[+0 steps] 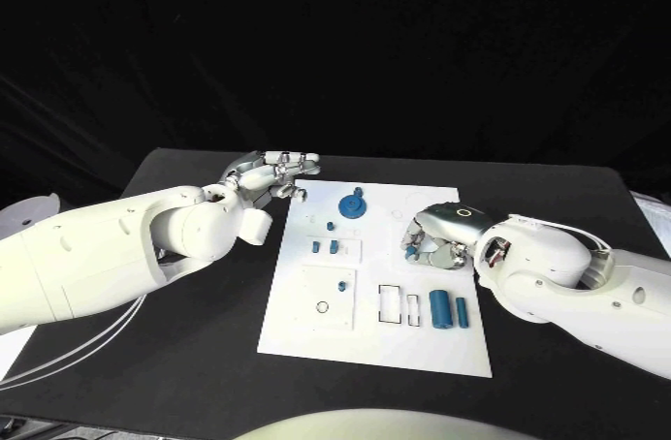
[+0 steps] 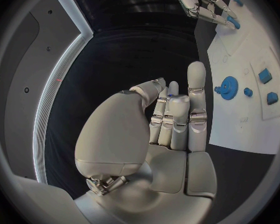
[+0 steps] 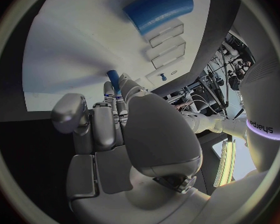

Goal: Assemble the parts on the task board

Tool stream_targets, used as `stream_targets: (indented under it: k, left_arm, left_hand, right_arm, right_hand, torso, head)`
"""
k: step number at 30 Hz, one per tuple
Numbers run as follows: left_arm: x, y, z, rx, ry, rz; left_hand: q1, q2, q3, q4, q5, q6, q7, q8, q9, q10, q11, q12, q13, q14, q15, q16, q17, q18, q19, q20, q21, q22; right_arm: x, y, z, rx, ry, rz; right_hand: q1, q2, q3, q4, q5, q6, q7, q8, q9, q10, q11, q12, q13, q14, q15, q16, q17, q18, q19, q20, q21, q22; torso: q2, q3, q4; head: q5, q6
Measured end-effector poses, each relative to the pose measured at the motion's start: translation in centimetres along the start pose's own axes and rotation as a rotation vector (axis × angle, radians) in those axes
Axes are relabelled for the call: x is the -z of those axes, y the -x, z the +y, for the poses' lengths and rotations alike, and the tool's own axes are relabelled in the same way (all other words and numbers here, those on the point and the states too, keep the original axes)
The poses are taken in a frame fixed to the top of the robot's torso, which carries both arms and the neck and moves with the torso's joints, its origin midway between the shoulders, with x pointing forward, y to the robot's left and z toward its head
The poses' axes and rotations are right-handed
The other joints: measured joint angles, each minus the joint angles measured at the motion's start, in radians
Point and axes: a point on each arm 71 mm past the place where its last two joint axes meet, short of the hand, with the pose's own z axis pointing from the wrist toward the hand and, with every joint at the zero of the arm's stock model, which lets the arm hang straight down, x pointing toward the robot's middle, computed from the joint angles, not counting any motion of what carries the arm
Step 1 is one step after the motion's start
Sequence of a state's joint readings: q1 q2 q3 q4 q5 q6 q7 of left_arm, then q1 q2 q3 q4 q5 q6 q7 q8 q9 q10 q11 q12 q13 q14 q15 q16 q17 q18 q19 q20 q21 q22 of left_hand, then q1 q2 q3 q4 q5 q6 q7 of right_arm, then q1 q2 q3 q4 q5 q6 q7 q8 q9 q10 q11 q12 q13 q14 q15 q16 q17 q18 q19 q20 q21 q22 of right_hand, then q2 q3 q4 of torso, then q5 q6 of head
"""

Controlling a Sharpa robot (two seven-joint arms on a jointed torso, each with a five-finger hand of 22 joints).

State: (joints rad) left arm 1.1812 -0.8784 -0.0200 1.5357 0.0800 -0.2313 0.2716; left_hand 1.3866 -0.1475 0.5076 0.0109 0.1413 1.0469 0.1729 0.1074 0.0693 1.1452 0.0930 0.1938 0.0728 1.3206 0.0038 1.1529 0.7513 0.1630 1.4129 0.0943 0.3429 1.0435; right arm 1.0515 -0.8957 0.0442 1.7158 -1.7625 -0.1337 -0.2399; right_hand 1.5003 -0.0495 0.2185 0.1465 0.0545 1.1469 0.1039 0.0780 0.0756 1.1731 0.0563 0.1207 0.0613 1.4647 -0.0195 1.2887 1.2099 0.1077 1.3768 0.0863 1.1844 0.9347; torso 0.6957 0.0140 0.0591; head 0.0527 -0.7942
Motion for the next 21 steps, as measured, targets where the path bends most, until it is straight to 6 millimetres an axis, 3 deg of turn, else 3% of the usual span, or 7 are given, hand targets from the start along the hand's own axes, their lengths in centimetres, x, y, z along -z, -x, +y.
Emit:
stream_targets:
  k: [12, 21]
  left_arm:
    - [0.0, 0.0, 0.0, 0.000, 0.003, 0.001]
    - [0.0, 0.1, 0.0, 0.001, 0.006, 0.002]
  left_hand:
    - [0.000, 0.000, -0.003, -0.003, 0.000, 0.000, 0.000, 0.000, 0.000, 0.000, 0.000, 0.007, 0.000, 0.000, 0.000, 0.000, -0.002, 0.000, 0.000, 0.000, -0.004, -0.002]
    - [0.000, 0.000, -0.003, -0.003, 0.000, 0.000, 0.000, 0.000, 0.000, 0.000, 0.000, 0.007, 0.000, 0.000, 0.000, 0.000, -0.002, 0.000, 0.000, 0.000, -0.004, -0.001]
  right_arm:
    - [0.6, 0.4, 0.5, -0.010, 0.015, -0.061]
    - [1.5, 2.6, 3.4, -0.074, 0.097, -0.136]
  right_hand:
    - [0.012, 0.012, 0.060, -0.024, -0.013, 0.033, 0.003, 0.014, 0.010, 0.032, 0.010, 0.006, 0.002, 0.000, -0.008, 0.013, 0.014, 0.000, 0.012, -0.012, 0.012, 0.019]
    - [0.018, 0.006, 0.083, -0.035, -0.008, 0.036, 0.006, 0.014, 0.014, 0.035, 0.013, -0.010, 0.002, 0.000, -0.008, 0.017, 0.016, 0.000, 0.013, -0.013, 0.012, 0.022]
  torso:
    - [-0.001, 0.0000, -0.0007]
    - [-0.002, -0.0006, 0.0000]
  head:
    - [0.001, 0.000]
    - [0.006, 0.000]
